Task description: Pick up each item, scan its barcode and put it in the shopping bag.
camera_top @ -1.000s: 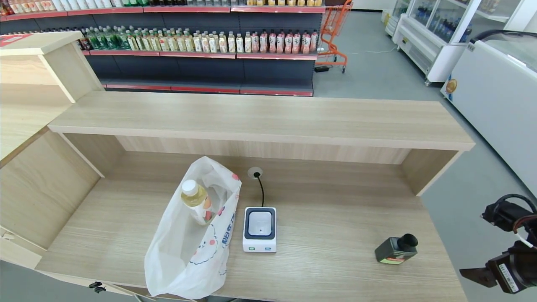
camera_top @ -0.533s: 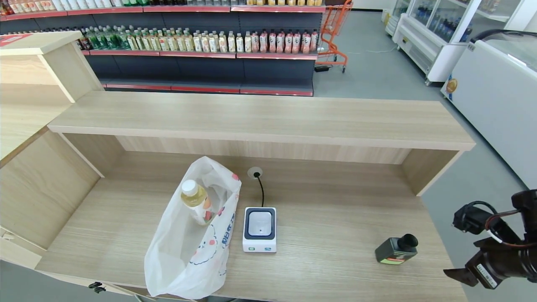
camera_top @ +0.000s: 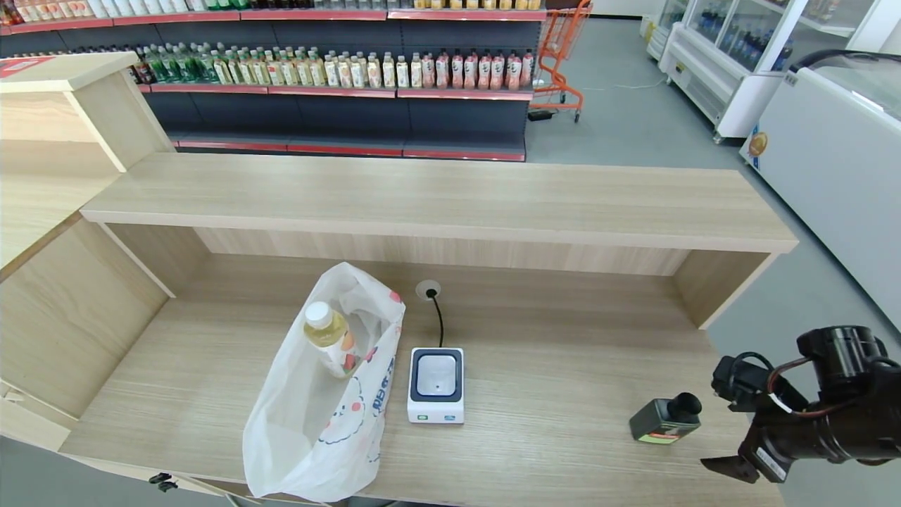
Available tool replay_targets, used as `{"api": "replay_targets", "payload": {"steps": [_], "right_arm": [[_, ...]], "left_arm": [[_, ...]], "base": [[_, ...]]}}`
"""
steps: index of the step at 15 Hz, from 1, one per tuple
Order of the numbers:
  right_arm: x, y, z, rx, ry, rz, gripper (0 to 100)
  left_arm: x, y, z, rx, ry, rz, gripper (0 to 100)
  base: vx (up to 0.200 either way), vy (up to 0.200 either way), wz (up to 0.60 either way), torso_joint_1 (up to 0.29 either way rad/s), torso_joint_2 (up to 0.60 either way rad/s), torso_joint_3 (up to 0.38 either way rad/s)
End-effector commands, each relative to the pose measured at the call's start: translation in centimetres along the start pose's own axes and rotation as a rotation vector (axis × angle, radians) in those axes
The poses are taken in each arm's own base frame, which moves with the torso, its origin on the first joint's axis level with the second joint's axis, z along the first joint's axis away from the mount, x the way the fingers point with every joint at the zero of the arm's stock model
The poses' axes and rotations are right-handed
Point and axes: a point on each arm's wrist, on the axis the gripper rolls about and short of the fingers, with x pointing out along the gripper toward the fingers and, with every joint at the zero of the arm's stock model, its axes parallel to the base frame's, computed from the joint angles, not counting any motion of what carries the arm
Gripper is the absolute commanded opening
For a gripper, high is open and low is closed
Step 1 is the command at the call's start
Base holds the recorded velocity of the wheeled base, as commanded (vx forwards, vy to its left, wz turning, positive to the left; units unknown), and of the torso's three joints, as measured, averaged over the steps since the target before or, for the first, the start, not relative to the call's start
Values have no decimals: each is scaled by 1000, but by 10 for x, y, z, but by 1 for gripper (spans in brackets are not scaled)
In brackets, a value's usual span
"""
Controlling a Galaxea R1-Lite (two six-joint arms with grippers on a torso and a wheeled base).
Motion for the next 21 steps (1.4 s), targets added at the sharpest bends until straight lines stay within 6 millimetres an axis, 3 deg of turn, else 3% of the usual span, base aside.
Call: {"api": "replay_targets", "payload": {"steps": [1, 5, 12, 13, 21], "right_arm": [[25, 1, 8, -33, -34, 68, 100], [45, -4, 24, -107, -106, 89, 100], [60, -3, 30, -149, -133, 132, 100], [62, -2, 32, -153, -138, 140, 0], [64, 0, 42, -202, -207, 118, 0]], "left_arm": [[0, 0, 0, 0, 0, 0, 100], [0, 0, 0, 0, 1, 0, 100], [0, 0, 0, 0, 0, 0, 100], [0, 0, 0, 0, 0, 0, 100], [0, 0, 0, 0, 0, 0, 100]], "base": [[0, 0, 0, 0, 0, 0], [0, 0, 0, 0, 0, 0], [0, 0, 0, 0, 0, 0], [0, 0, 0, 0, 0, 0], [0, 0, 0, 0, 0, 0]]}}
